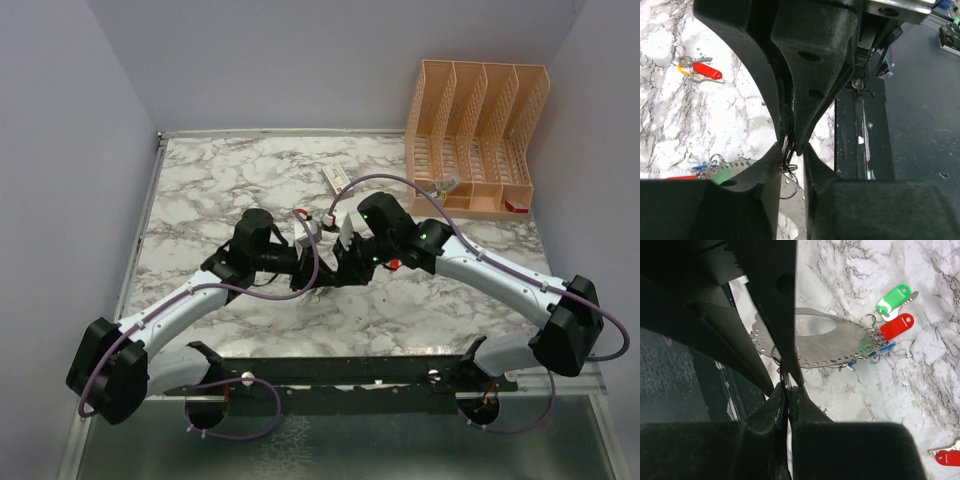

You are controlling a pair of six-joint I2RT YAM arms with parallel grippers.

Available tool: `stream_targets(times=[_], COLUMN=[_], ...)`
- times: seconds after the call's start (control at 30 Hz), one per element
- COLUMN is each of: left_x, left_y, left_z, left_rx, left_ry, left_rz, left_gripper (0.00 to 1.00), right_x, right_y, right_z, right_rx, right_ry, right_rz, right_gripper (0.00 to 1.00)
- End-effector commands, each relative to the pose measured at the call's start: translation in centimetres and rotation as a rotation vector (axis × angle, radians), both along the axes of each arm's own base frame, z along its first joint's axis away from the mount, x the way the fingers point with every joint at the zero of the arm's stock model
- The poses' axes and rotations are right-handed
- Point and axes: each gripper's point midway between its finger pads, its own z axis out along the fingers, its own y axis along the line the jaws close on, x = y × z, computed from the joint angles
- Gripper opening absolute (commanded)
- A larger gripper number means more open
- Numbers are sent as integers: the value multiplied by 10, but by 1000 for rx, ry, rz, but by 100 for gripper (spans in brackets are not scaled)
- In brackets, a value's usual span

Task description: Remove the keys from the keyring

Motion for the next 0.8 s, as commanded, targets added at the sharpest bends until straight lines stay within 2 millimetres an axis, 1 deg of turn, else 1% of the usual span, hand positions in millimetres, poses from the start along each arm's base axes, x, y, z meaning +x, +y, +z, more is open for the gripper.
stream_targets(times=[0.0, 0.03, 0.07, 0.13, 0.17, 0.23, 0.33, 0.47, 0.53, 0.6, 0.7, 0.73, 0.77], left_x=[-7, -8, -7, -8, -7, -7, -9, -9, -10, -10, -10, -10, -10], left_y=[-5, -5, -5, -5, -5, -6, -6, -7, -7, -7, -7, -7, -7], left_z=[14, 14, 15, 17, 17, 18, 19, 21, 21, 22, 23, 24, 24], left_rx=[-38, -38, -41, -45, -46, -52, -62, -67, -70, -72, -75, -76, -76], left_ry=[-6, -6, -10, -15, -18, -14, 3, 3, 6, 8, 5, 4, 5], left_rz=[-69, -70, -69, -71, -70, -68, -74, -74, -75, -76, -78, -78, -76], left_gripper=[14, 10, 8, 7, 9, 21, 29, 32, 32, 25, 5, 0, 0], right_x=[-4, -3, -4, -4, -5, -6, -8, -11, -11, -12, -12, -12, -10], right_y=[6, 6, 6, 6, 6, 6, 7, 8, 7, 8, 7, 7, 6], right_z=[14, 14, 13, 12, 12, 12, 13, 15, 15, 14, 11, 11, 10], right_rx=[67, 66, 66, 65, 66, 71, 77, 88, 88, 87, 79, 75, 71], right_ry=[-26, -26, -25, -24, -22, -17, -15, -12, -11, -10, -5, -7, -11], right_rz=[38, 37, 38, 40, 44, 53, 64, 79, 81, 86, 89, 87, 79], right_gripper=[1, 1, 1, 1, 1, 1, 1, 1, 1, 1, 1, 2, 3])
